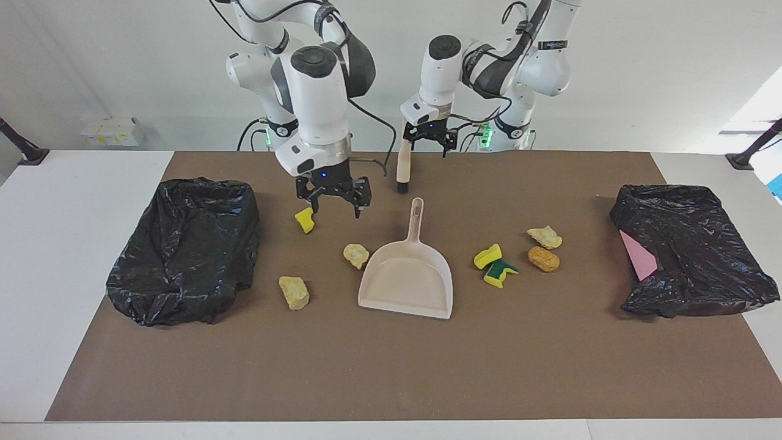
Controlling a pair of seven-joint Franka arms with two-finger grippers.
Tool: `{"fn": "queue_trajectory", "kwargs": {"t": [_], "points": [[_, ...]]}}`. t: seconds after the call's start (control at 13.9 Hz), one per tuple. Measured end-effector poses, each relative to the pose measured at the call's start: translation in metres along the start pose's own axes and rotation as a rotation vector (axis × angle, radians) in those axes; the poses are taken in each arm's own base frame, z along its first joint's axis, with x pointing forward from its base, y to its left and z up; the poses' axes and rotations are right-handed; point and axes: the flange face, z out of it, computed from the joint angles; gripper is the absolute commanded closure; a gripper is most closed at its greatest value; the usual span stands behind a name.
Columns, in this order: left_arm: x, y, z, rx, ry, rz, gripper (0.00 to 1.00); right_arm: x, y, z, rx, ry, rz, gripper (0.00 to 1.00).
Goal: Sweep and dump trash in bin
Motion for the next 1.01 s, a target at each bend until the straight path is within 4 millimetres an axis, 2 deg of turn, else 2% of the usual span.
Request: {"fn": "queue_trajectory", "kwargs": {"t": [0.14,0.22,0.36,0.5,0.65,0.93,1.01], "points": [[-0.033,0.030,0.014,-0.018,0.024,-0.011,0.00,-0.011,-0.030,0.019,-0.003,-0.010,0.013,0.00],[-0.047,0.039,0.022,-0.019,0.026,-0.011,0.00,-0.018,-0.046,0.028,0.002,-0.011,0.019,0.00],[-0.066,0.043,0.036,-0.008,0.020,-0.007,0.00,-0.037,-0.082,0.057,0.015,-0.009,0.027,0.00],[-0.072,0.039,0.045,0.001,0.014,-0.011,0.00,-0.059,-0.112,0.086,0.012,-0.018,0.046,0.00],[-0.073,0.037,0.047,-0.004,0.020,-0.013,0.19,-0.073,-0.127,0.106,0.011,-0.028,0.044,0.00],[-0.073,0.036,0.047,-0.006,0.021,-0.014,0.19,-0.088,-0.132,0.123,0.016,-0.057,0.037,0.00],[-0.073,0.036,0.047,-0.006,0.021,-0.014,0.25,-0.091,-0.132,0.125,0.019,-0.070,0.043,0.00]]}}
